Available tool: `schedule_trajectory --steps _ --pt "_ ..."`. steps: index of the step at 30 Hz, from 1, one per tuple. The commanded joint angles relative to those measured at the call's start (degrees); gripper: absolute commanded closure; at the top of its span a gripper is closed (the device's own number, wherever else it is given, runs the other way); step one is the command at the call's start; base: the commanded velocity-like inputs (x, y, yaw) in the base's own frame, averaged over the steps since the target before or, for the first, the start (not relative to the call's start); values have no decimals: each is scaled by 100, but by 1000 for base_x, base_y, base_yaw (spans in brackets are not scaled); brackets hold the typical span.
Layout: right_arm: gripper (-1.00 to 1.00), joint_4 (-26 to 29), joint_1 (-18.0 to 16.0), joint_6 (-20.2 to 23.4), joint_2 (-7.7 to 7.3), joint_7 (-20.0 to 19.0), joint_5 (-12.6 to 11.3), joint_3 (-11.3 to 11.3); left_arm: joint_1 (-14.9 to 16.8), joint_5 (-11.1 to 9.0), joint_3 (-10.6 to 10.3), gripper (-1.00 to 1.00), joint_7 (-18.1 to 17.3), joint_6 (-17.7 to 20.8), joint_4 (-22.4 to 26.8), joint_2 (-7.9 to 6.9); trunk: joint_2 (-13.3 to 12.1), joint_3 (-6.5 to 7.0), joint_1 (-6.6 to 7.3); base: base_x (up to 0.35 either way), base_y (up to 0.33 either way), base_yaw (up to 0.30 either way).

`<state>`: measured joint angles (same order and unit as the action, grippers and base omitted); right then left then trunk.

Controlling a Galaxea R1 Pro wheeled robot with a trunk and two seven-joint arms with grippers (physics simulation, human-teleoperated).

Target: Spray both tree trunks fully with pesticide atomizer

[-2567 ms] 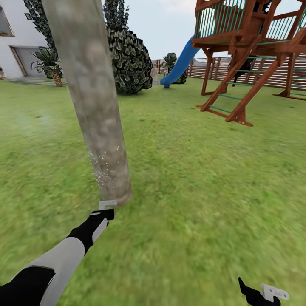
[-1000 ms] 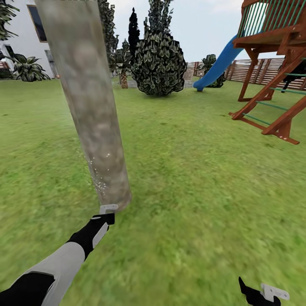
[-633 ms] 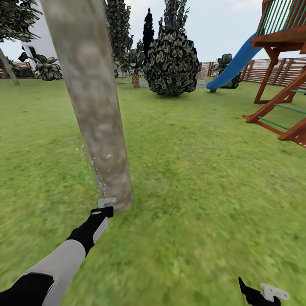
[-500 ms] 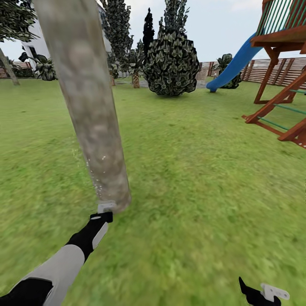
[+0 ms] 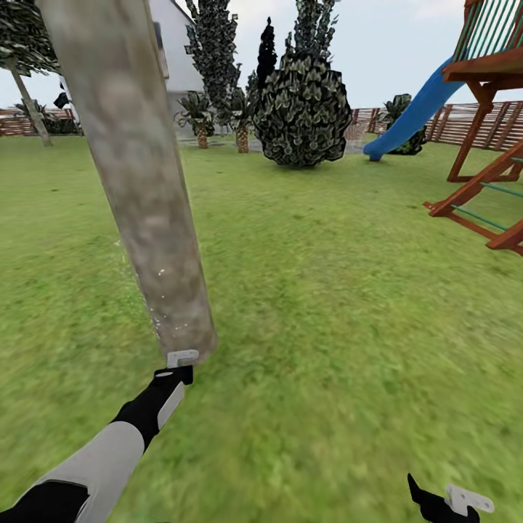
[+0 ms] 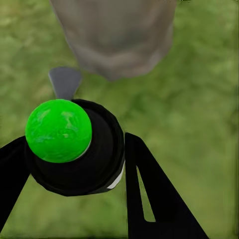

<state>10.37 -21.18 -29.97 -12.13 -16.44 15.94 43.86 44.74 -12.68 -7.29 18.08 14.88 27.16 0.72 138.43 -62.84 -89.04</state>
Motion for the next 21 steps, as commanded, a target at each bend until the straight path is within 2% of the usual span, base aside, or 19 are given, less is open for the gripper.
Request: schedule_trajectory --steps 1,21 --pt "-100 0 0 0 0 0 0 0 0 2 0 100 1 -3 0 -1 0 6 0 43 -275 196" --pt "-100 0 0 2 9 0 5 0 -9 2 0 100 2 -55 -17 16 0 121 0 121 -274 204"
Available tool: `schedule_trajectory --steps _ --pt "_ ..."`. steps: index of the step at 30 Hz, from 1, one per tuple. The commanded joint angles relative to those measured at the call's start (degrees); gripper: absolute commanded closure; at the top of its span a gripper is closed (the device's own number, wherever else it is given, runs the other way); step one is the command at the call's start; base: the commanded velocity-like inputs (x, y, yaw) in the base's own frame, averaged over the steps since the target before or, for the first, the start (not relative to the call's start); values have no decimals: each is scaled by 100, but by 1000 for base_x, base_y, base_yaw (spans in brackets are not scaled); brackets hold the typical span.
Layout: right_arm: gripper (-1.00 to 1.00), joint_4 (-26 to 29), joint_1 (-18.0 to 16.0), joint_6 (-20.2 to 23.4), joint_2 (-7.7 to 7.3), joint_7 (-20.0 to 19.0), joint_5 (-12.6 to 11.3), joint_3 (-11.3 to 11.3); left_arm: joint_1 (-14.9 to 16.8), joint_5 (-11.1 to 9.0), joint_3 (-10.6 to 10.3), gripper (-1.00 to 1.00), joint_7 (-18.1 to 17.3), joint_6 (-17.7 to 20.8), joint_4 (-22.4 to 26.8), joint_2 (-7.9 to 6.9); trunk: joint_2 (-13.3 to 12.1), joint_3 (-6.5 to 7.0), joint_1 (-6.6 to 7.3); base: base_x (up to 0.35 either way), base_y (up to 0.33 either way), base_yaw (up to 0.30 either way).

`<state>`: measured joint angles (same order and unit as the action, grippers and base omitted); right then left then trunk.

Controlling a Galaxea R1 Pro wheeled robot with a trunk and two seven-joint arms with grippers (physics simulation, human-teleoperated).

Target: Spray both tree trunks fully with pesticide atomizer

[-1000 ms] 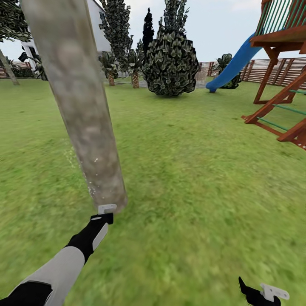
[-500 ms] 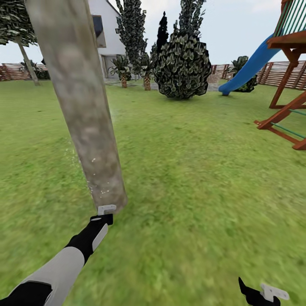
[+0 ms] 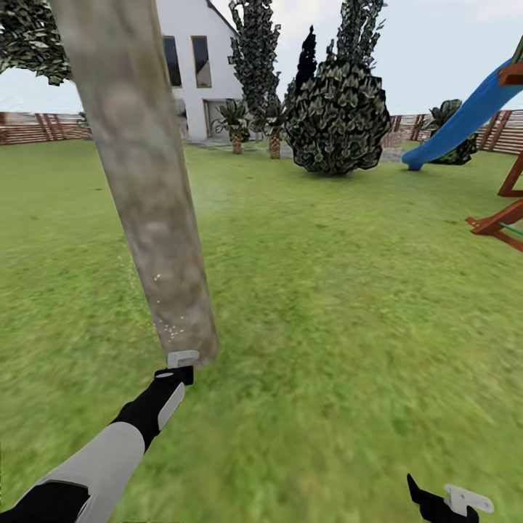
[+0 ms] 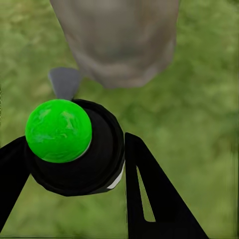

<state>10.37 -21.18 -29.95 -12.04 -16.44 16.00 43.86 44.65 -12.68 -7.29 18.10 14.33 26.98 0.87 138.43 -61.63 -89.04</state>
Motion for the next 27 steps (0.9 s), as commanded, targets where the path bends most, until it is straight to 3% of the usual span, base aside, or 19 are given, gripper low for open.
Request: schedule_trajectory --steps 1,6,14,17,20,22,24,25,27 --pt "-100 0 0 -1 0 0 0 0 0 3 0 100 0 0 0 0 0 6 0 13 -271 206" --pt "-100 0 0 -2 -1 0 0 0 0 3 0 100 0 0 9 -5 0 34 0 -80 -230 209" --pt "-100 0 0 0 -1 0 0 0 -41 7 -5 100 -51 -56 -16 5 0 71 0 -11 -7 246" --pt "-100 2 0 -2 -3 0 0 0 2 60 -78 100 -189 -160 361 104 0 85 0 0 0 241" --pt "-100 8 0 -2 -3 0 0 0 129 85 -88 100 -483 539 1068 188 0 89 0 0 0 61" --pt "-100 9 0 -2 -8 0 0 0 153 110 -68 100 -844 781 1356 49 0 89 0 0 0 6" --pt "-100 9 0 -2 -4 0 0 0 164 59 -50 100 -939 851 1414 -442 0 89 0 0 0 1" --pt "-100 9 0 -2 -7 0 0 0 166 53 -54 100 -950 862 1432 -532 0 89 0 0 0 0" --pt "-100 9 0 -2 -5 0 0 0 180 79 -87 100 -959 1094 1662 -474 0 89 0 0 0 0"
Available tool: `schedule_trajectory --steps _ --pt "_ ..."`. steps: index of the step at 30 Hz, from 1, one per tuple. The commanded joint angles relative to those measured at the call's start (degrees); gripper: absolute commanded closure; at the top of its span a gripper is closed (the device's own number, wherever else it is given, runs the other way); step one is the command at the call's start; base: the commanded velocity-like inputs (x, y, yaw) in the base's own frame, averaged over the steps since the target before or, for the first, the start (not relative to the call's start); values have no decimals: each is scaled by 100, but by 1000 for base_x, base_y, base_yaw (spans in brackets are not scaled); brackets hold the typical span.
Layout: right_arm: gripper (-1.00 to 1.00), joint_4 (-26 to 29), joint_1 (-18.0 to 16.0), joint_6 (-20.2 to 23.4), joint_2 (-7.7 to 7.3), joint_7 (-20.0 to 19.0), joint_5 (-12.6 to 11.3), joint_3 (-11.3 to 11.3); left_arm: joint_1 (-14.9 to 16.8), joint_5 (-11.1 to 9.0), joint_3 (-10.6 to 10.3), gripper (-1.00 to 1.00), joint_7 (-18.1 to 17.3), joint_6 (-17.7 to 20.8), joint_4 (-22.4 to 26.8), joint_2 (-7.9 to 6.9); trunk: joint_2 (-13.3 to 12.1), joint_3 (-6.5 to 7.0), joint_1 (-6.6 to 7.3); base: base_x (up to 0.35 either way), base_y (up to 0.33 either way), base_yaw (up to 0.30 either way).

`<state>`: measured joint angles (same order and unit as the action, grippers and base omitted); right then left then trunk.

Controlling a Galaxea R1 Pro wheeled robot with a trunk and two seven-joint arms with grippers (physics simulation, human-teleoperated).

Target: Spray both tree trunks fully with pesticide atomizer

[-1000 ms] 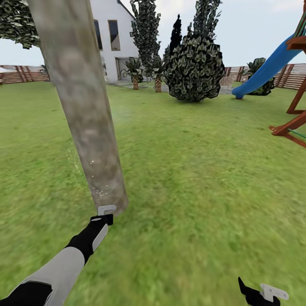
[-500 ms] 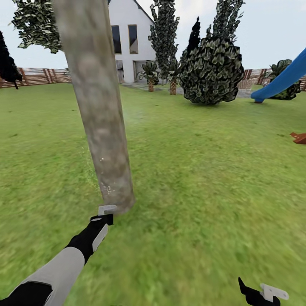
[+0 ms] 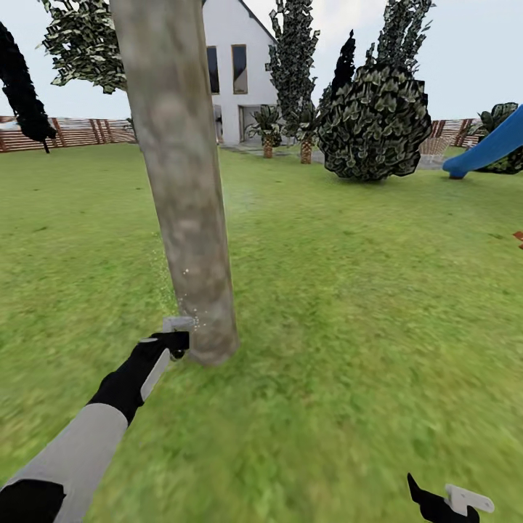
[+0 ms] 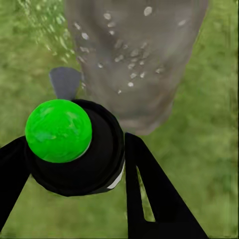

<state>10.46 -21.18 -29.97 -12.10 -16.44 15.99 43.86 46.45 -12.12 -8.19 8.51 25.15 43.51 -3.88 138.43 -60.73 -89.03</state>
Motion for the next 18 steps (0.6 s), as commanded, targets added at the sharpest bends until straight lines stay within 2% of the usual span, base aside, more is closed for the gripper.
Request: schedule_trajectory --steps 1,2,4,5,7,8,9,10,13,15,18 --pt "-100 0 0 0 -1 -1 0 -1 3 33 -8 100 -1 411 283 187 0 0 0 0 0 0" --pt "-100 0 0 0 0 0 0 -1 3 38 -16 100 0 582 427 290 0 0 0 0 0 0" --pt "-100 0 0 0 0 0 0 -1 4 40 -267 100 6 834 725 402 0 0 0 0 0 0" --pt "-100 0 0 0 0 -1 0 -1 -1 39 -428 100 9 1013 883 389 0 0 0 0 0 0" --pt "-100 0 0 0 3 -1 0 -1 8 9 -432 100 10 1073 942 305 0 0 0 0 0 0" --pt "-100 0 0 0 3 -2 0 -1 11 -3 -429 100 6 1085 956 218 0 0 0 0 0 0" --pt "-100 0 0 0 3 -4 0 -1 16 -10 -412 100 4 1091 965 99 0 0 0 0 0 0" --pt "-100 0 0 0 2 -4 0 -1 48 -17 -304 100 1 1095 980 -74 0 0 0 0 0 0" --pt "-100 0 0 0 5 -5 0 -1 213 -21 16 100 -154 1125 996 -326 0 0 0 0 0 0" --pt "-100 0 0 0 2 -3 0 -1 343 -20 77 100 -355 1372 1017 -387 0 0 0 0 0 0" --pt "-100 0 0 0 2 -6 0 -1 370 -19 63 100 -403 1594 1361 -297 0 0 0 0 0 0"
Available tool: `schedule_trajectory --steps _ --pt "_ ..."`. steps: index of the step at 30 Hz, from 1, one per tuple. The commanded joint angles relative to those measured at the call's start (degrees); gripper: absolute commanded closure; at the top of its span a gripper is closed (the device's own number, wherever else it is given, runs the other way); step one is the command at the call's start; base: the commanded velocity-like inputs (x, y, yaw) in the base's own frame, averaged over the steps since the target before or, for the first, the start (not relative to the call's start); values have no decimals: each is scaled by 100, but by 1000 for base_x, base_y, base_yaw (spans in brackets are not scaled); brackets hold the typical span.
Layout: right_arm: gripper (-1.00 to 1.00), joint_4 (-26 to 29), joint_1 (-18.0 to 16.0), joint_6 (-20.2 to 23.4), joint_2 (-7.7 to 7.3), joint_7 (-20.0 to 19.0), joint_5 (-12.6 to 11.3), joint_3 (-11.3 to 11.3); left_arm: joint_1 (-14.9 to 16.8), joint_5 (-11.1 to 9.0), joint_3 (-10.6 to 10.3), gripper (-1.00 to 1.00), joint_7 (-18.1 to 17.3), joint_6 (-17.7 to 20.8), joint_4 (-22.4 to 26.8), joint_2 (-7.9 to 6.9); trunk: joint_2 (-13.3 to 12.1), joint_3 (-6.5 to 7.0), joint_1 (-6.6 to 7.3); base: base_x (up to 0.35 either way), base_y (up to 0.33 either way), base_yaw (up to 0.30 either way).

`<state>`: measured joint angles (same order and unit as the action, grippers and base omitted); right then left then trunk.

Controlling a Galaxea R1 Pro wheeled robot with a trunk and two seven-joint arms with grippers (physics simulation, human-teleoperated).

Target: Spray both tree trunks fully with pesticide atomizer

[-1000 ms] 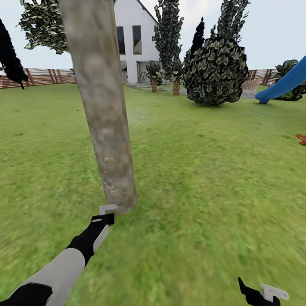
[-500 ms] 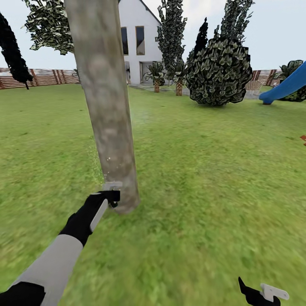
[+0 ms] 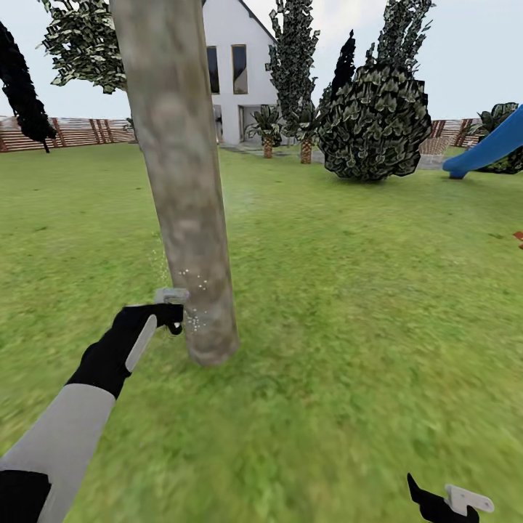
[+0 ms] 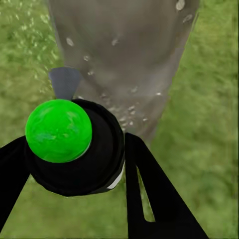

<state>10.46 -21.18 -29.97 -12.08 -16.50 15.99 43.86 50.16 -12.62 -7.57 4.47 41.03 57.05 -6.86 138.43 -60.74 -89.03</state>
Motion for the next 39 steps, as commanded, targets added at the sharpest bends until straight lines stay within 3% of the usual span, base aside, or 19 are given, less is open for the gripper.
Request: schedule_trajectory --steps 1,2,4,9,11,13,17,21,23,27,32,35,37,39 --pt "-100 0 0 0 -3 4 0 0 2 31 -4 100 -4 250 209 88 0 0 0 0 0 0" --pt "-100 0 0 0 -2 1 0 0 3 32 -7 100 -7 678 601 204 0 0 0 0 0 0" --pt "-100 0 0 0 -3 3 0 0 10 27 7 100 -7 1058 967 198 0 0 0 0 0 0" --pt "-100 0 0 0 1 0 0 0 462 51 45 100 -8 1126 823 -167 0 0 0 0 0 0" --pt "-100 0 0 0 -1 1 0 0 629 50 44 100 -8 1166 700 -192 0 0 0 0 0 0" --pt "-100 0 0 0 0 -2 0 0 959 50 36 100 -8 1498 669 -173 0 0 0 0 0 0" --pt "-100 0 0 0 0 -1 0 0 1271 50 44 100 -6 1617 653 -208 0 0 0 0 0 0" --pt "-100 0 0 0 -1 -2 0 0 1232 62 41 100 -3 1622 648 -202 0 0 0 0 0 0" --pt "-100 0 0 0 -3 -2 0 0 1167 74 37 100 -5 1543 320 -209 0 0 0 0 0 0" --pt "-100 0 0 0 1 -2 0 0 917 96 17 100 -7 469 -997 -191 0 0 0 0 0 0" --pt "-100 0 0 0 3 -2 0 0 894 94 -1 100 -8 -559 -2127 -153 0 0 0 0 0 0" --pt "-100 0 0 4 0 -2 0 0 817 93 -22 100 -8 -1171 -2609 -78 0 0 0 0 0 0" --pt "-100 -8 0 8 -4 -2 4 0 425 106 -76 100 45 -1676 -2709 141 0 0 0 0 0 0" --pt "-100 -9 0 9 -5 -2 1 0 142 67 -79 100 84 -2180 -2758 215 0 0 0 0 0 0"
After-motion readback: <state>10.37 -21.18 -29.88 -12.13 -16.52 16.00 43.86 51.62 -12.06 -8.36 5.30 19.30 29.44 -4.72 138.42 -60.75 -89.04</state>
